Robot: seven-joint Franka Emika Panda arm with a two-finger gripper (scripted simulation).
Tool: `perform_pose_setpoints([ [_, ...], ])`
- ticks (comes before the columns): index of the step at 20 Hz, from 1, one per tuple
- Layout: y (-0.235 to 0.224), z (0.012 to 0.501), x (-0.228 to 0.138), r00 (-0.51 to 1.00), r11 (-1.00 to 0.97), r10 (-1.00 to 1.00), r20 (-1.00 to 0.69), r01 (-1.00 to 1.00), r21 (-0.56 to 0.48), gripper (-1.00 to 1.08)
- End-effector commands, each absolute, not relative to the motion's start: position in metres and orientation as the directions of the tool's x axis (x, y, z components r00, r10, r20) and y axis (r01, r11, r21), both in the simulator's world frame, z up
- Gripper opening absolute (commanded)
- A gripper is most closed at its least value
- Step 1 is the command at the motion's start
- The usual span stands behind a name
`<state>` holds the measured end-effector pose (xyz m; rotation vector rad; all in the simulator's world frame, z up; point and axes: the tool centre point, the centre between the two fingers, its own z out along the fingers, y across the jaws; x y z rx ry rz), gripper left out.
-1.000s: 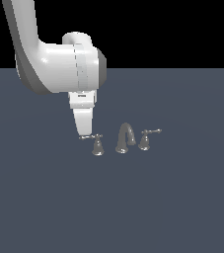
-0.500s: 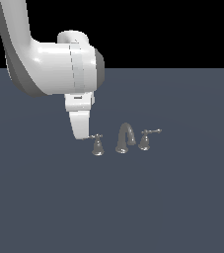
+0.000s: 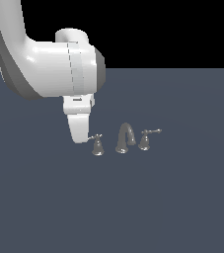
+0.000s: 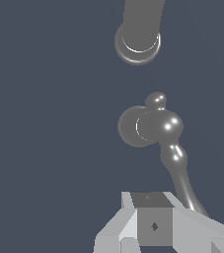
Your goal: Turn on the faucet by rotating a designated handle.
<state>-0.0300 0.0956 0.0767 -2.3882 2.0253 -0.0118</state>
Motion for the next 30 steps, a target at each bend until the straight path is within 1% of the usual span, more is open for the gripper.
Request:
perform_pose_setpoints([
  [1,0.092,0.077,-0.041,0.164,-0.164,-0.986,0.001,-0.986,-0.004,-1.0],
  [10,0.084,0.077,-0.072,0.17,-0.17,-0.985,0.0,-0.985,0.0,-1.0],
  [11,0.084,0.077,-0.072,0.17,-0.17,-0.985,0.0,-0.985,0.0,-1.0],
  [12,0.088,0.076,-0.063,0.173,-0.173,-0.985,-0.004,-0.985,-0.013,-1.0],
  [23,0.042,0.077,-0.085,0.171,-0.171,-0.985,0.0,-0.985,-0.001,-1.0],
  [24,0.042,0.077,-0.085,0.171,-0.171,-0.985,0.0,-0.985,-0.001,-1.0],
  [25,0.065,0.076,-0.085,0.207,-0.207,-0.978,-0.007,-0.978,-0.005,-1.0],
  [30,0.034,0.076,-0.074,0.19,-0.19,-0.982,-0.004,-0.982,-0.002,-1.0],
])
